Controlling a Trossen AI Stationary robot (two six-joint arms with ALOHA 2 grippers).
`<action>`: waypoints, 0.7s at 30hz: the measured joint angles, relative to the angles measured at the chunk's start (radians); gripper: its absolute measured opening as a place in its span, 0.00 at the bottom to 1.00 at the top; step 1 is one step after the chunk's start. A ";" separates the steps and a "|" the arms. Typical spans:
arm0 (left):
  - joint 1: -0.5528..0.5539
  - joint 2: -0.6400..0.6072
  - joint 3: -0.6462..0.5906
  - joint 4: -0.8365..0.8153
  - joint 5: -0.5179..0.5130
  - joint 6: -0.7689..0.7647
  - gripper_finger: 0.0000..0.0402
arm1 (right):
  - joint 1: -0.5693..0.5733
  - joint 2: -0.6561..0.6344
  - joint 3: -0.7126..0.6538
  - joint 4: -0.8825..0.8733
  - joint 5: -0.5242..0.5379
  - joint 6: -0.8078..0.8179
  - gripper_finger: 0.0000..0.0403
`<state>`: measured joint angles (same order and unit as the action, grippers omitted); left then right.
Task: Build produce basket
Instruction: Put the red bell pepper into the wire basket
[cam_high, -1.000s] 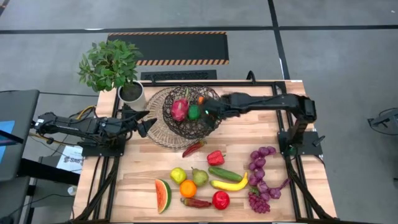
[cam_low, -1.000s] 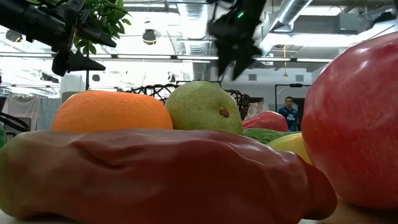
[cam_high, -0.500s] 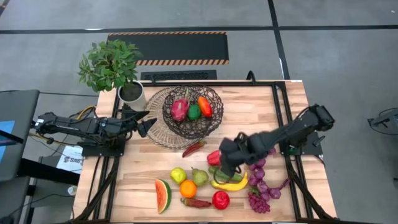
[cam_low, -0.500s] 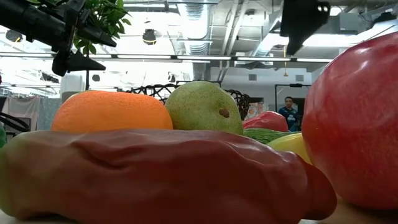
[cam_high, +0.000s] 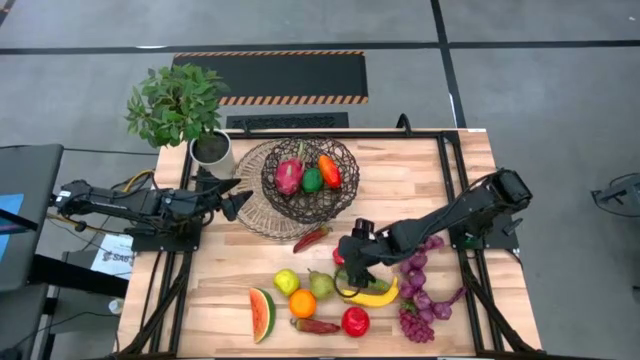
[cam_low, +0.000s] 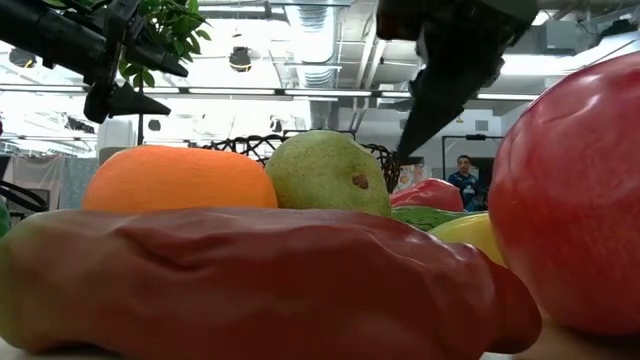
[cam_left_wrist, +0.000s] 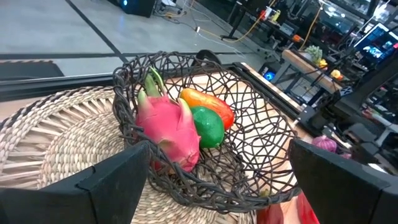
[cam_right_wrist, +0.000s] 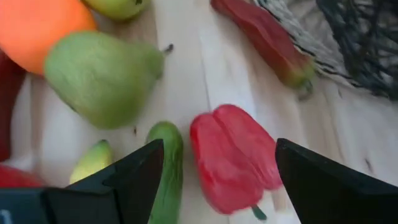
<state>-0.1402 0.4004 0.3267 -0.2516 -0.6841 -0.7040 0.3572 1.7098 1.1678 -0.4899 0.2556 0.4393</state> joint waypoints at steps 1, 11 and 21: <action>0.000 0.000 0.000 -0.001 0.001 0.000 0.92 | -0.002 0.007 -0.006 0.030 -0.006 -0.011 0.80; 0.000 0.005 0.000 -0.002 0.006 0.004 0.92 | -0.014 0.011 -0.017 0.063 -0.029 -0.064 0.81; 0.000 0.006 0.000 -0.003 -0.002 0.010 0.92 | -0.029 0.014 -0.086 0.214 -0.053 -0.125 0.81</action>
<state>-0.1405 0.4060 0.3267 -0.2543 -0.6865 -0.6945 0.3280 1.7237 1.0822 -0.2762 0.2028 0.3144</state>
